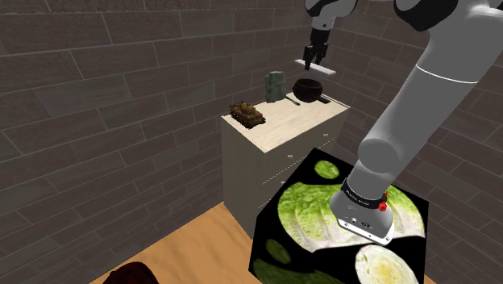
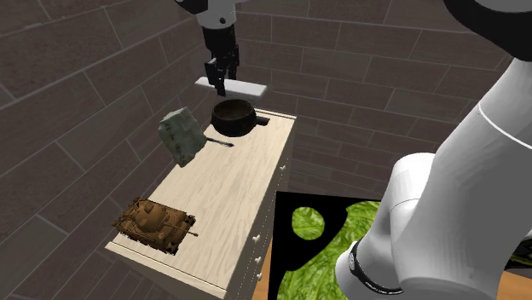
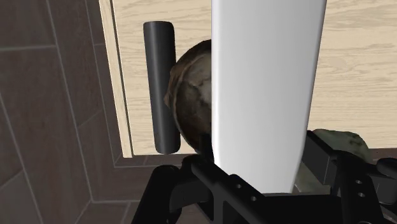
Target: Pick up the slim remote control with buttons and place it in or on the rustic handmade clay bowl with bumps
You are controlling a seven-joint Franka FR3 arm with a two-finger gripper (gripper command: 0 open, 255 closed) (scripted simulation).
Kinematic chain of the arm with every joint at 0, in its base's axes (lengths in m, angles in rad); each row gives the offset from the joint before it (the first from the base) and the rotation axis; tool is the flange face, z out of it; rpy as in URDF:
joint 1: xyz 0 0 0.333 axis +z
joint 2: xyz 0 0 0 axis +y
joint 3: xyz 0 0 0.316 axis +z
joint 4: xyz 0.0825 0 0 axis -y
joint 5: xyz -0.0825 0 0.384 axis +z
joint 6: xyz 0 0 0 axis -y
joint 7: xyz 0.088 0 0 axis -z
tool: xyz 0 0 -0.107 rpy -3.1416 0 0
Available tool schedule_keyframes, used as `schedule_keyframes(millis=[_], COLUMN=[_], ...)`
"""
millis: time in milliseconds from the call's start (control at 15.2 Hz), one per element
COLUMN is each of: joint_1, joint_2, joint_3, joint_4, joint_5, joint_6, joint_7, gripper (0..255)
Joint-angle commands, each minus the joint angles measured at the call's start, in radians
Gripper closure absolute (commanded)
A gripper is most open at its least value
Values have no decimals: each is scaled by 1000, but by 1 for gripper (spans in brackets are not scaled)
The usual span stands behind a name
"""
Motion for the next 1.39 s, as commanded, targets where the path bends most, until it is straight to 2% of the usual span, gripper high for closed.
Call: schedule_keyframes(millis=[0, 792, 1254, 1320], joint_1=[-6, -10, -10, -10], joint_2=[22, 66, 66, 65], joint_3=[-7, -10, -10, -10], joint_4=[3, -110, -110, -110], joint_5=[9, 31, 31, 31], joint_6=[17, 169, 169, 169], joint_7=[-18, -32, -32, -32], gripper=[255, 255, 255, 0])
